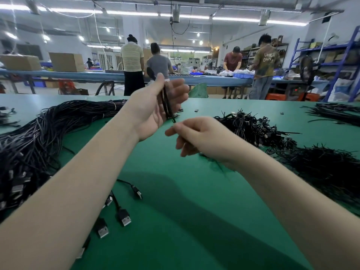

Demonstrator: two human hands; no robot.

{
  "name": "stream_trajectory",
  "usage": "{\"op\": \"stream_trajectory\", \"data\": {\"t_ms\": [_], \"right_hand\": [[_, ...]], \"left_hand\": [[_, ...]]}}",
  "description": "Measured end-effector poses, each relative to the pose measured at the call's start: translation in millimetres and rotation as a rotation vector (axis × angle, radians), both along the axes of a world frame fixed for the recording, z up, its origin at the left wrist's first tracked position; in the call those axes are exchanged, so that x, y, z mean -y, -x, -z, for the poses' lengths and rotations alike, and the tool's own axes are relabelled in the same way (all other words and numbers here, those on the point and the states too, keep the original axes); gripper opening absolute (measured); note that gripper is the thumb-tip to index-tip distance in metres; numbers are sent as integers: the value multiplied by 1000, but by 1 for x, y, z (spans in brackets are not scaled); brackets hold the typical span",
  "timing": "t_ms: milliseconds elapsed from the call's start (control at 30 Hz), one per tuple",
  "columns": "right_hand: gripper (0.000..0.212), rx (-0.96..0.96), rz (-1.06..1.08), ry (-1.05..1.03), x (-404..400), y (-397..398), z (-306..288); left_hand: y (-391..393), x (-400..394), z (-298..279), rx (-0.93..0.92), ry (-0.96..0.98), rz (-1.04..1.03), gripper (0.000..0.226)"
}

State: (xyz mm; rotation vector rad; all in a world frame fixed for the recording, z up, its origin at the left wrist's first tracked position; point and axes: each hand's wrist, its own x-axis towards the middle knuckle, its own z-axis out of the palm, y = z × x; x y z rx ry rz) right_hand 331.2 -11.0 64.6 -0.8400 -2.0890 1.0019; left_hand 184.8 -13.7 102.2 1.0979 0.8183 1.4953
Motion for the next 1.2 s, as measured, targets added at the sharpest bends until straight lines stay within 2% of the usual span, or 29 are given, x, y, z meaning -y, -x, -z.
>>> {"op": "stream_trajectory", "data": {"t_ms": [133, 233, 300, 333, 400, 533, 633, 700, 833, 900, 1033, 1200], "right_hand": [[26, -19, 41, 155, -13, -7, 14], [23, 75, 234, -15, -23, -13, 17], [24, 0, 261, 7, -26, -14, 14], [26, -87, 203, 130, -25, -13, 11], [23, -250, 89, 360, -22, -11, 6], [16, -326, 121, 398, -23, -7, 15], [14, -376, 171, 439, -26, -5, 23], [17, -357, 194, 419, -29, -4, 25], [18, -294, 111, 419, -29, -7, 23], [20, -288, 73, 434, -30, -11, 19], [29, -213, -49, 411, -29, -20, 13], [40, 92, 79, 15, -25, -12, 18]], "left_hand": [[2, 6, -3, 101, -15, 109, 40], [2, 6, -2, 140, -10, 189, 30], [-2, 5, 3, 145, 18, 227, 29], [-5, 4, 6, 130, 38, 249, 30], [-10, 1, 14, 83, 93, 270, 31], [-13, -2, 19, 0, 228, 184, 32], [-12, -5, 23, -323, 252, -14, 34], [-13, -8, 28, -422, 238, -102, 36], [-19, -8, 30, -56, 179, 44, 35], [-20, -10, 31, -23, 142, 68, 34], [-20, -14, 35, -184, 82, -9, 32], [-23, -18, 49, -407, 43, -121, 32]]}}
